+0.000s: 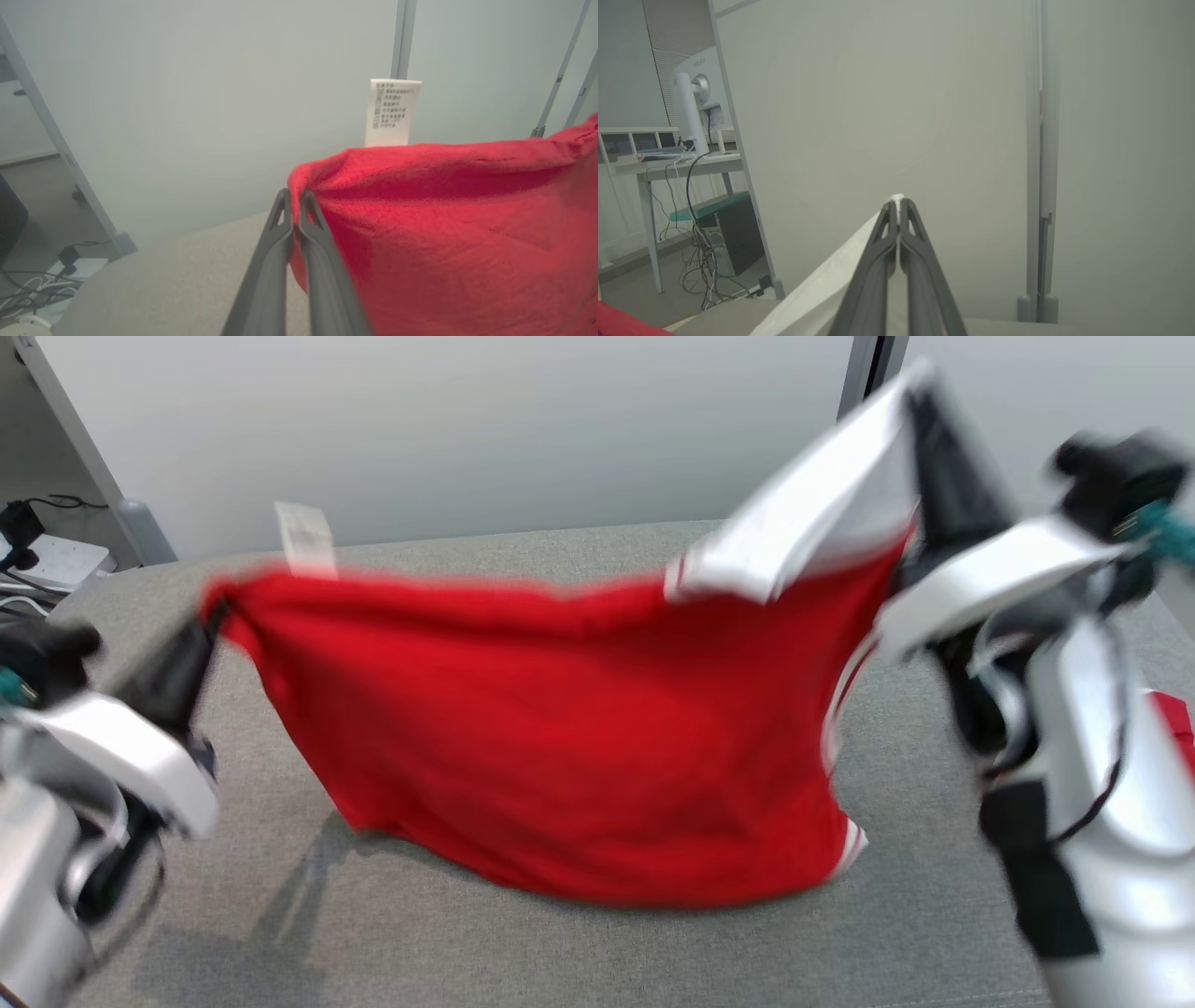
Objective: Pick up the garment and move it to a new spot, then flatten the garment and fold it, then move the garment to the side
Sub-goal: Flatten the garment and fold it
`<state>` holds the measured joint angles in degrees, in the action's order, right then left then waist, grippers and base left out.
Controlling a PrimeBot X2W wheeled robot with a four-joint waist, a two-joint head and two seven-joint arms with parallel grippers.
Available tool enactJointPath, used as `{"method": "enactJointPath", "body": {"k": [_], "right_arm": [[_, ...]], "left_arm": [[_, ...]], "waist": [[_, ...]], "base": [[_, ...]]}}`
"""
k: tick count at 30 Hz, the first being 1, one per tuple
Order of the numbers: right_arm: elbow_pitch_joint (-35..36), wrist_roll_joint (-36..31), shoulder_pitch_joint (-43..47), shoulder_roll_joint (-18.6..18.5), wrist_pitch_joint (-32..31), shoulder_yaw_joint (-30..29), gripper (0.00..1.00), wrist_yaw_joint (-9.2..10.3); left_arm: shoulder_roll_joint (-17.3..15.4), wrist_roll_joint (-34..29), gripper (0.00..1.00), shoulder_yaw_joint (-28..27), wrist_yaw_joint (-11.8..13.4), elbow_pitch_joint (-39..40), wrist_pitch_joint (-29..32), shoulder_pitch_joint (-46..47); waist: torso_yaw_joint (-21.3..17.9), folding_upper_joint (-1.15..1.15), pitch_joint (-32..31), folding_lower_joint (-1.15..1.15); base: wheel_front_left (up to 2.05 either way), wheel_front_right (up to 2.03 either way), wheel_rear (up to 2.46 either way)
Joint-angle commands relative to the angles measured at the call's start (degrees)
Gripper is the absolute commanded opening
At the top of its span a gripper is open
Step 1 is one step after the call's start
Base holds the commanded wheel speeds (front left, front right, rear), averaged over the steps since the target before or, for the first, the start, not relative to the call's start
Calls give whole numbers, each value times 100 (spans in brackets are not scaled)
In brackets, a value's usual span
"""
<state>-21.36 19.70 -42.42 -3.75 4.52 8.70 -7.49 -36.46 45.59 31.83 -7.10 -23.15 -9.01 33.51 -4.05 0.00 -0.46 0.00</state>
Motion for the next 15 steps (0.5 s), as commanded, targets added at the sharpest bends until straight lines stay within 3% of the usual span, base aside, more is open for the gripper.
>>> {"method": "enactJointPath", "body": {"k": [1,5,10,13,15], "right_arm": [[4,141,275,88,-320,256,0,0],[-43,550,1038,79,-1611,906,0,0],[632,1133,1848,-254,-3904,1735,0,0],[1331,1407,2229,-403,-5335,1671,0,0],[1783,1369,2388,-309,-6157,1356,0,0]], "left_arm": [[-277,182,0,-95,-38,35,129,-45],[-498,1013,0,490,-38,161,818,-752],[-1294,1956,0,1435,-38,916,1970,-1421],[-1964,2461,0,1836,-38,1569,2591,-1458],[-2393,2760,0,2086,-38,1998,3069,-1353]], "waist": [[13,0,26,0],[19,0,258,0],[36,0,744,0],[48,0,1118,0],[59,0,1396,0]], "base": [[0,0,0],[0,0,0],[0,0,0],[0,0,0],[0,0,0]]}}
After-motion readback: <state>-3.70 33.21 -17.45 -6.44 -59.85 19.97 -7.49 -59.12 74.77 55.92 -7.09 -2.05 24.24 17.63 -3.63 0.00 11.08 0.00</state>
